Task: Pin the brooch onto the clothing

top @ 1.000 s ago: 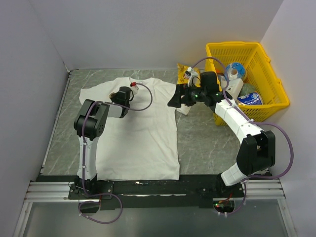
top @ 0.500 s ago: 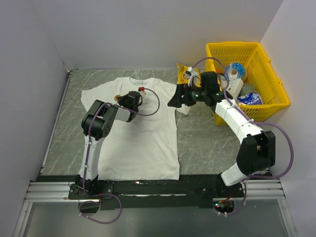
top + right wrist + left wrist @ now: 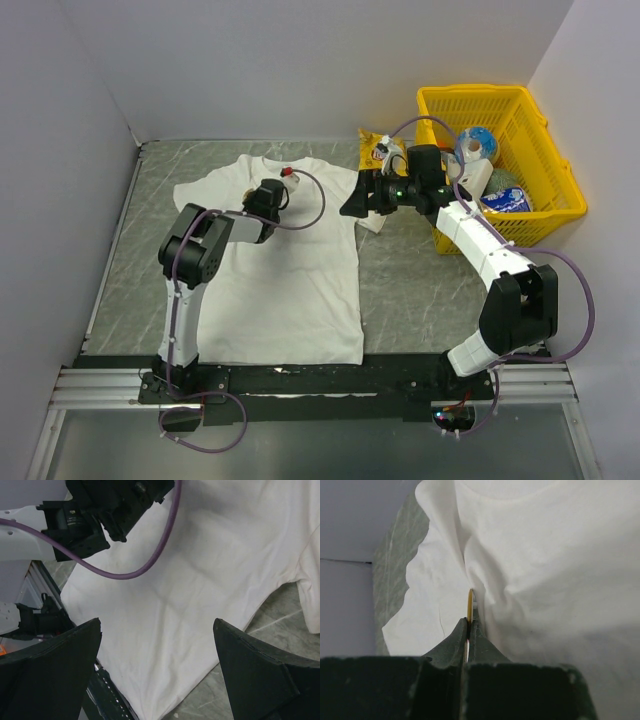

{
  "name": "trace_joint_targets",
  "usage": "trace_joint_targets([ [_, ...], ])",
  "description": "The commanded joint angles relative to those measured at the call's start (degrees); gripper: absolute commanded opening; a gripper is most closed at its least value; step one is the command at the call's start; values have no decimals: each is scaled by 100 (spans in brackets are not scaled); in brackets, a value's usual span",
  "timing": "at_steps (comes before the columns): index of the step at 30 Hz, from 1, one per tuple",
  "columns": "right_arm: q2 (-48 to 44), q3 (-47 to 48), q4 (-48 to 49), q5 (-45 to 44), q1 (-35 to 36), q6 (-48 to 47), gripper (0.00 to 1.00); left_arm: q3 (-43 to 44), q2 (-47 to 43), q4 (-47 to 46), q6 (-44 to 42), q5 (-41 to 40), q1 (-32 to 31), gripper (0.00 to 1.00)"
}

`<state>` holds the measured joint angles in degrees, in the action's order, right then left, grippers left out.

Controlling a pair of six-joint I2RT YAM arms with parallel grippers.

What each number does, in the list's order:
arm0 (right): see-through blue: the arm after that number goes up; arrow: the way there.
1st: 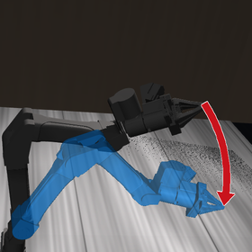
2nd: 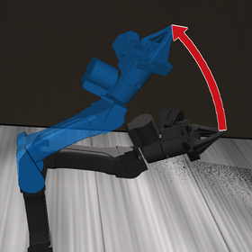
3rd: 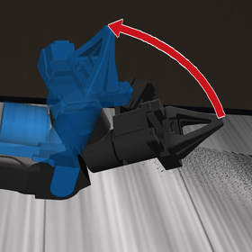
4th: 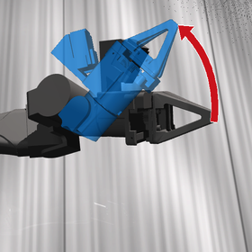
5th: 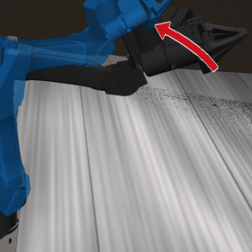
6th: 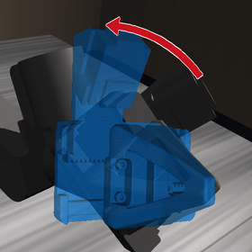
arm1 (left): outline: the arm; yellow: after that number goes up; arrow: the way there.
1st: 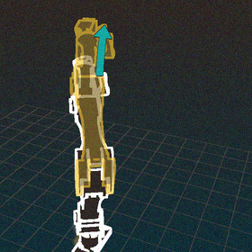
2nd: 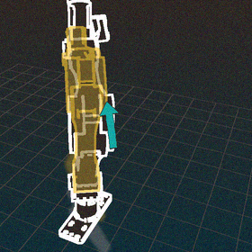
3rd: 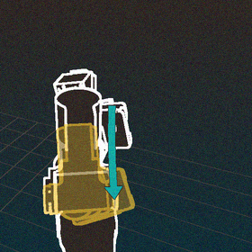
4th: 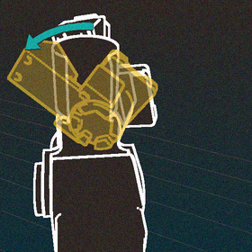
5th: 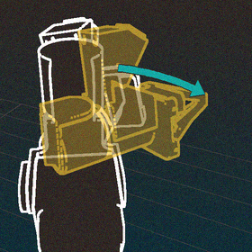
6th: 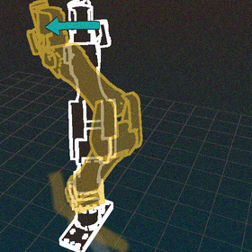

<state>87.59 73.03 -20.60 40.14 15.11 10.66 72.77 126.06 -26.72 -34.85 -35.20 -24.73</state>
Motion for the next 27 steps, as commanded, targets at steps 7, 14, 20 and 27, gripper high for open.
trace_joint_targets([
  [7,-58,-35,197,55,-52,24,100,-105,-740,35,1120,1137,56,1],
  [14,-93,-219,557,161,-44,156,100,-246,-1092,202,1692,1744,354,1],
  [20,47,-193,741,214,0,253,100,-378,-1347,211,2113,2403,557,1],
  [27,503,149,619,-225,439,42,100,-466,-1567,290,2413,2983,759,1],
])
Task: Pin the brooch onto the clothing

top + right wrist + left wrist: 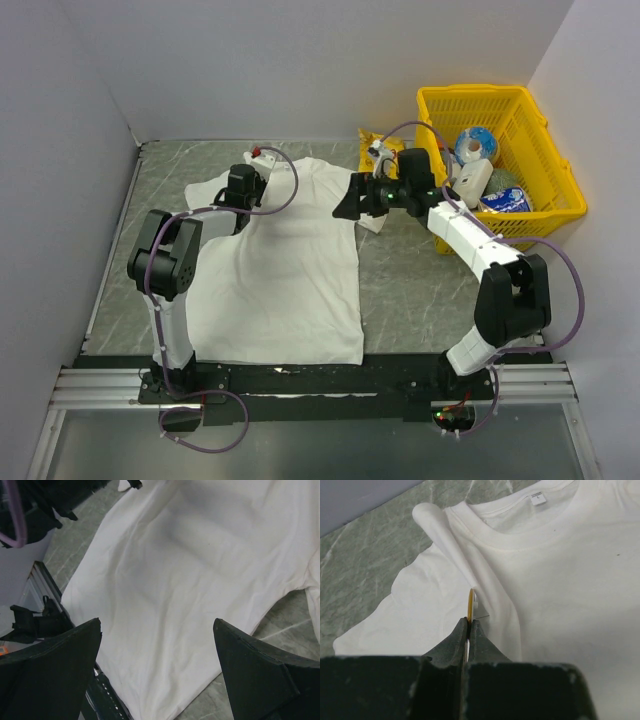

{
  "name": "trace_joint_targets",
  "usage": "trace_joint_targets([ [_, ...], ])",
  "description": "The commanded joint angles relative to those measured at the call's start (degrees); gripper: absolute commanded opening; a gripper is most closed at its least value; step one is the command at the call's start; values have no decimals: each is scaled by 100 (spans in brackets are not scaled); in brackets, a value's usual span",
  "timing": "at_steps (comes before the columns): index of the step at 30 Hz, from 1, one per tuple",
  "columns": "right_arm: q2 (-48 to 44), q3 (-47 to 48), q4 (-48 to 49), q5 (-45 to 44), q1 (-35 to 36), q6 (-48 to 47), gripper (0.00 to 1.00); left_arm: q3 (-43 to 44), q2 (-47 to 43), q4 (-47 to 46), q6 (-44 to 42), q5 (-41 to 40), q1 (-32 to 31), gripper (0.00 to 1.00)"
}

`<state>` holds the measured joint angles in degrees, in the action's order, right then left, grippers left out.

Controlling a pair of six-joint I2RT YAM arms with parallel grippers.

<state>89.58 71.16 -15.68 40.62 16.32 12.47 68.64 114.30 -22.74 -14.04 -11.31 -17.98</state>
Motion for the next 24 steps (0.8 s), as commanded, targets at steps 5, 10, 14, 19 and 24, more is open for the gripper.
trace_joint_targets([
  [5,753,723,127,-414,618,-104,100,-158,-636,-134,534,963,206,1],
  [10,1237,987,276,-494,926,1,100,-272,-883,-151,894,1614,444,1],
  [14,1527,1242,320,-494,1031,89,100,-290,-1032,-73,921,1597,506,1],
  [19,1545,1208,347,-546,1040,107,100,-150,-901,287,588,1255,497,1],
  [24,1457,1164,250,-661,1031,63,100,79,-576,674,193,746,383,1],
])
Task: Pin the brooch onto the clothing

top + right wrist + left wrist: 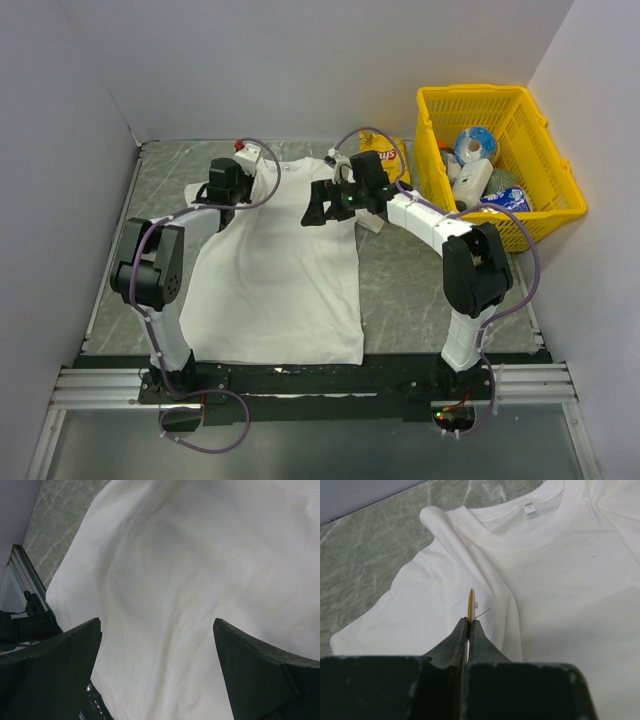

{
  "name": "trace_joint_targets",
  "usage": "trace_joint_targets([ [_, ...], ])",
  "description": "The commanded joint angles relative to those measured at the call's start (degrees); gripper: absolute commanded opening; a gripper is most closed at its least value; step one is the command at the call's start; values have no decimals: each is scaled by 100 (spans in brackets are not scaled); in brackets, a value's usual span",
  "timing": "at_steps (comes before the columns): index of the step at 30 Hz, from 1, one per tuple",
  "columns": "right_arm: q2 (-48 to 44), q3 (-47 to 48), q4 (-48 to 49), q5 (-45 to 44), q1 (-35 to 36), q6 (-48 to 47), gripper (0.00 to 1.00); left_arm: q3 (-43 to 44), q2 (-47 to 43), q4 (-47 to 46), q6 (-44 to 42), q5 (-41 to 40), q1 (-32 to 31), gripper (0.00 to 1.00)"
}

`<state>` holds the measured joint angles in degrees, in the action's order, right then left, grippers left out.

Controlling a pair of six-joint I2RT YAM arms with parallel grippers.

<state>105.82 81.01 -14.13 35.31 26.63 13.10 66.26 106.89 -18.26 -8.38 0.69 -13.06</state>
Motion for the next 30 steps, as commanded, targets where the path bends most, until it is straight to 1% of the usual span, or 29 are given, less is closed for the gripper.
trace_joint_targets([
  [1,-184,161,86,-121,0,-9,100,335,209,244,-444,-577,-187,1],
  [2,-185,152,77,-138,0,-18,99,379,314,262,-497,-901,-232,1],
  [5,-255,117,68,-147,0,-10,100,431,472,200,-647,-1342,-364,1],
  [11,-308,46,51,-182,0,-45,100,677,806,262,-744,-1686,-504,1],
  [19,-343,-33,42,-156,-26,-53,100,625,895,34,-858,-2125,-522,1],
  [23,-308,-24,51,-121,-18,-53,100,415,772,-151,-981,-2248,-513,1],
  [30,-290,11,7,-112,-26,-62,100,519,921,-99,-1087,-1950,-513,1],
])
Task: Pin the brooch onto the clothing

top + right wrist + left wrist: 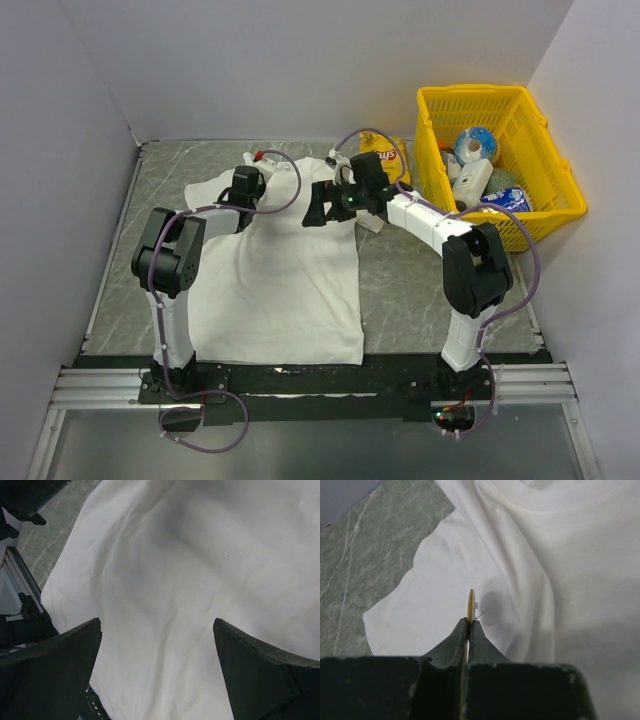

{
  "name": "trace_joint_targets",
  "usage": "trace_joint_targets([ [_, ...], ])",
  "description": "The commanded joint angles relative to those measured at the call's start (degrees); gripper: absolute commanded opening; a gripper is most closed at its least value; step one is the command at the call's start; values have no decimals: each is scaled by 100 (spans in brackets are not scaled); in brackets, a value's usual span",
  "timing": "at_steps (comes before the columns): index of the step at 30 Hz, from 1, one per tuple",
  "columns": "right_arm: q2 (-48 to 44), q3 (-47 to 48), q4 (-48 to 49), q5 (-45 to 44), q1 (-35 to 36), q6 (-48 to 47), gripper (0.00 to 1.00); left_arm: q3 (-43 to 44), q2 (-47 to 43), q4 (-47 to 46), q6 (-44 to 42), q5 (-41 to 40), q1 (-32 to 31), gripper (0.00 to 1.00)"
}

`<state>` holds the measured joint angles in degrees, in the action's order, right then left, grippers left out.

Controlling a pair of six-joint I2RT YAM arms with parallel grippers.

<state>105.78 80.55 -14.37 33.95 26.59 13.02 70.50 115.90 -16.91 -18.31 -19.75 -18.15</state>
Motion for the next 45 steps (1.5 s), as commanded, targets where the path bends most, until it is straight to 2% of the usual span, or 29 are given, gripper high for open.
trace_joint_targets([
  [1,-294,57,31,6,-13,-62,100,130,99,-173,-94,94,-13,1],
  [9,-286,13,13,-3,-66,-71,100,342,223,-120,-77,164,-180,1],
  [13,-303,-31,48,23,-110,-62,100,263,-49,-304,195,603,-197,1],
  [22,-180,57,-31,6,-110,-97,100,-35,-523,-629,802,1042,-22,1],
  [34,214,303,171,147,-49,69,100,-686,-1148,-1411,1795,2729,602,1],
  [35,250,347,189,138,-22,78,100,-730,-1166,-1464,2091,2818,620,1],
  [42,751,1014,356,24,224,298,100,-994,-1289,-1885,2384,3451,760,1],
  [45,1145,1427,391,-64,294,438,96,-1091,-1359,-2027,2568,3828,848,1],
])
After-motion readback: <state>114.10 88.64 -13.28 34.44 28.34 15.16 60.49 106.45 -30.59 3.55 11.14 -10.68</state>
